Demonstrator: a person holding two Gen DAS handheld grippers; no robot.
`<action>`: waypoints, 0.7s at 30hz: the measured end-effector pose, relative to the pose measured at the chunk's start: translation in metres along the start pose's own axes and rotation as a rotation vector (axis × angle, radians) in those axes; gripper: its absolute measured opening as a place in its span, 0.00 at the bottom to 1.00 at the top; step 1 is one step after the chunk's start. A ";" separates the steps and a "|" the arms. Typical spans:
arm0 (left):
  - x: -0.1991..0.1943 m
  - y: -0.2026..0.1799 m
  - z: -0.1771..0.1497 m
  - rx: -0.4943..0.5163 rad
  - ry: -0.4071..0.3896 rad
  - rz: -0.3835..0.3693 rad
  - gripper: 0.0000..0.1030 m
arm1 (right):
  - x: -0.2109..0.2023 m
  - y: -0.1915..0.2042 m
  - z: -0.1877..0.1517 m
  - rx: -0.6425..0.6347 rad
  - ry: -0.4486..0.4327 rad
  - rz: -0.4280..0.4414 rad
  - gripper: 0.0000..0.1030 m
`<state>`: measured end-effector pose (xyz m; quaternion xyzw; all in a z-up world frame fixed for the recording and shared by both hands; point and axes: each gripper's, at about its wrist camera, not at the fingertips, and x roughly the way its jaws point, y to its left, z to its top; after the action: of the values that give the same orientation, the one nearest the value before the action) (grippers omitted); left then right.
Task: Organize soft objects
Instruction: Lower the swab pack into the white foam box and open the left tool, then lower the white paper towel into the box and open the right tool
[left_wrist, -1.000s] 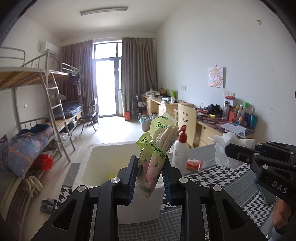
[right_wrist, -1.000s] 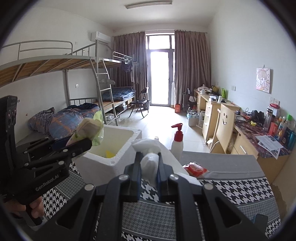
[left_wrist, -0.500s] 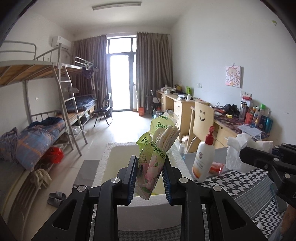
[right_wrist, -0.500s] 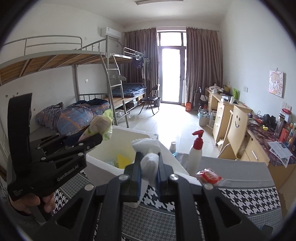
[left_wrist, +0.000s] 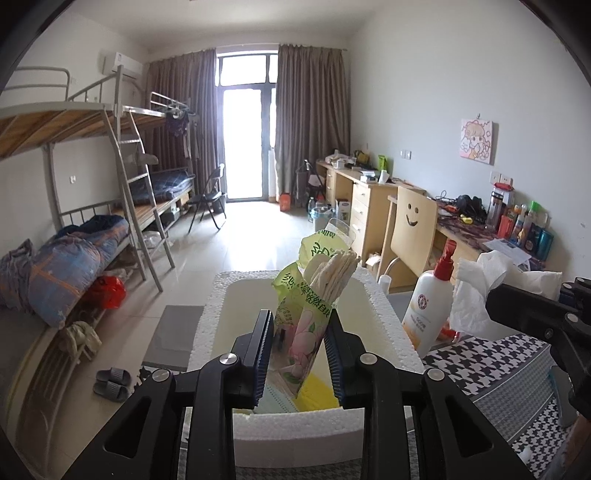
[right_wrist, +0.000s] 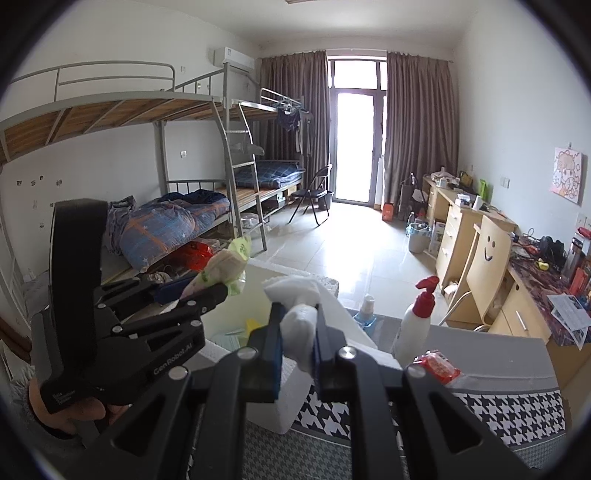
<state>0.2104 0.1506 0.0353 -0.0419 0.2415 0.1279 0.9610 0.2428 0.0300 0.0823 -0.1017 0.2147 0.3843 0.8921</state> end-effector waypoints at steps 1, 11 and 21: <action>0.000 0.000 0.000 0.011 -0.001 0.011 0.46 | 0.003 0.001 0.001 0.000 0.006 0.003 0.16; -0.016 0.015 -0.001 -0.029 -0.040 0.031 0.93 | 0.013 0.002 0.008 -0.009 0.010 0.009 0.16; -0.030 0.036 -0.007 -0.076 -0.061 0.091 0.99 | 0.028 0.011 0.018 -0.013 0.014 0.078 0.16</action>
<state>0.1722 0.1778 0.0429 -0.0633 0.2085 0.1819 0.9589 0.2575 0.0618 0.0852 -0.1017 0.2224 0.4195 0.8742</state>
